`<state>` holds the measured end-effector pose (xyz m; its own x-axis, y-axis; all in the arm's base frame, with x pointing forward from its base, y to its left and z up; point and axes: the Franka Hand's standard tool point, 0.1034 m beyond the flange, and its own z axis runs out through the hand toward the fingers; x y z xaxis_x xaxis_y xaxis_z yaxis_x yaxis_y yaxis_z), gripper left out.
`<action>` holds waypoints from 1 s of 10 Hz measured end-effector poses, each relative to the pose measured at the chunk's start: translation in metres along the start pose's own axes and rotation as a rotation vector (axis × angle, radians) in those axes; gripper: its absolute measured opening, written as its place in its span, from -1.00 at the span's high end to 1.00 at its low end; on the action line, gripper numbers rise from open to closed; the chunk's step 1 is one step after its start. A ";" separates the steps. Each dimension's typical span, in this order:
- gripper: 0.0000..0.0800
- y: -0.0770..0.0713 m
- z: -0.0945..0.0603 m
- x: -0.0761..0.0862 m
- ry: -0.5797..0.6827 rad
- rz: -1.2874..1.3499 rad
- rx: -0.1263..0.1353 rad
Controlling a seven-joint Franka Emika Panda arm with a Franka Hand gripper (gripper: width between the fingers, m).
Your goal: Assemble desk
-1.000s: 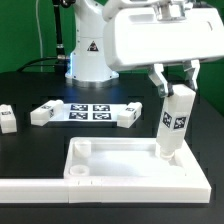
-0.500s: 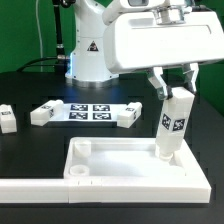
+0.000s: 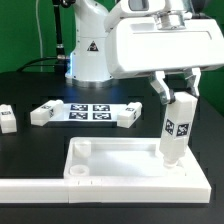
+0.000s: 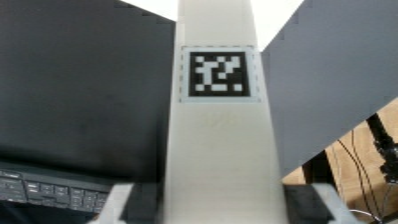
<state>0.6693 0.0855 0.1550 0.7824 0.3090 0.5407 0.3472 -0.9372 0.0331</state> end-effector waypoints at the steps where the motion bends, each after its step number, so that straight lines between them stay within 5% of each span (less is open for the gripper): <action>1: 0.27 -0.003 0.001 -0.001 -0.005 0.000 0.004; 10: 0.27 -0.016 0.022 -0.013 -0.013 -0.003 0.019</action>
Offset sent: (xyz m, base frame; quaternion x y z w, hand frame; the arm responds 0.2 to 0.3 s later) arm -0.0023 0.0139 -0.0127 0.0115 -0.0092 0.0053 0.9999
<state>0.6648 0.1001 0.1289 0.7882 0.3137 0.5294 0.3591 -0.9331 0.0184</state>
